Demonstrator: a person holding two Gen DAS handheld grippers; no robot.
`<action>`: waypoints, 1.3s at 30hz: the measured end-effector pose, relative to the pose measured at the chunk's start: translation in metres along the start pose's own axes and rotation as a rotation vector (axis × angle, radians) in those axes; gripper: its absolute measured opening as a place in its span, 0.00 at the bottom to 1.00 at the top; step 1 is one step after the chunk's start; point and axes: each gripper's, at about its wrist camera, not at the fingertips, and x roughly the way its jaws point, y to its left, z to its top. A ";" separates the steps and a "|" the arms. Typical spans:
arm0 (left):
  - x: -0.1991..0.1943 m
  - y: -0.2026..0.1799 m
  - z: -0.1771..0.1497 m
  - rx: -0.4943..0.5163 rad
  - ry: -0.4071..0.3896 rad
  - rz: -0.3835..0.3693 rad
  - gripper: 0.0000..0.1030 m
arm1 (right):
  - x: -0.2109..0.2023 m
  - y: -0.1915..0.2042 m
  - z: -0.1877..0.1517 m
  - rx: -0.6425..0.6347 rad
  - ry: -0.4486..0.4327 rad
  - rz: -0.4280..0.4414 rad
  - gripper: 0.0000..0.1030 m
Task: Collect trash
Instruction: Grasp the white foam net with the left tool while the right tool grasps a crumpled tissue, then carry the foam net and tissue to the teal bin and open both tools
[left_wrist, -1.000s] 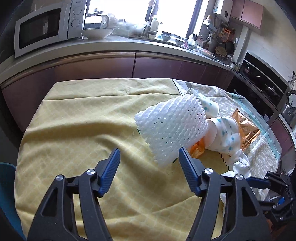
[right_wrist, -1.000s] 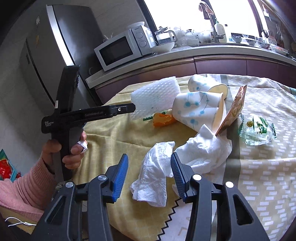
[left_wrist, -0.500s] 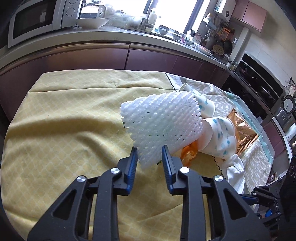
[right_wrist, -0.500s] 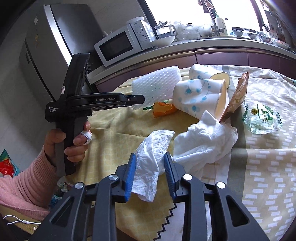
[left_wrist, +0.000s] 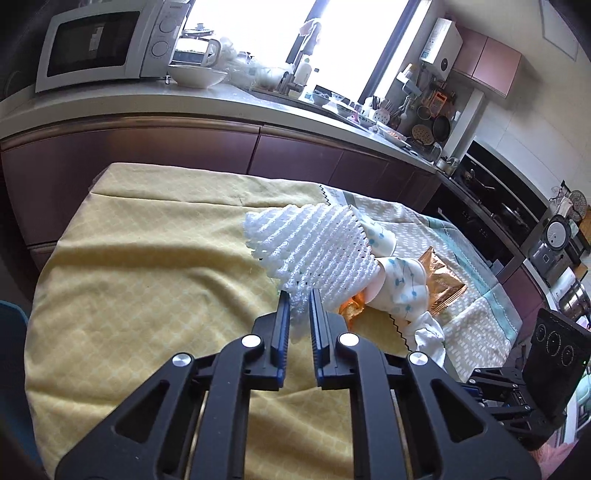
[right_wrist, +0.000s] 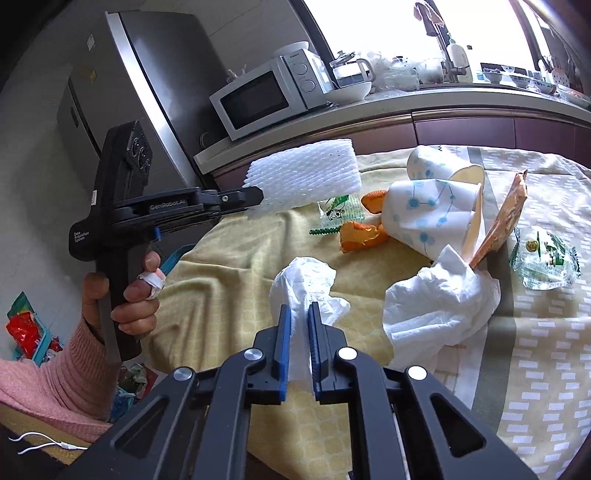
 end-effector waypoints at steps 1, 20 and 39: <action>-0.007 0.002 -0.001 -0.004 -0.010 0.001 0.11 | 0.000 0.001 0.001 0.002 -0.004 0.008 0.09; -0.106 0.056 -0.046 -0.112 -0.117 0.135 0.11 | 0.027 0.038 0.028 -0.049 -0.004 0.148 0.09; -0.173 0.098 -0.078 -0.198 -0.176 0.296 0.11 | 0.079 0.089 0.049 -0.136 0.065 0.283 0.09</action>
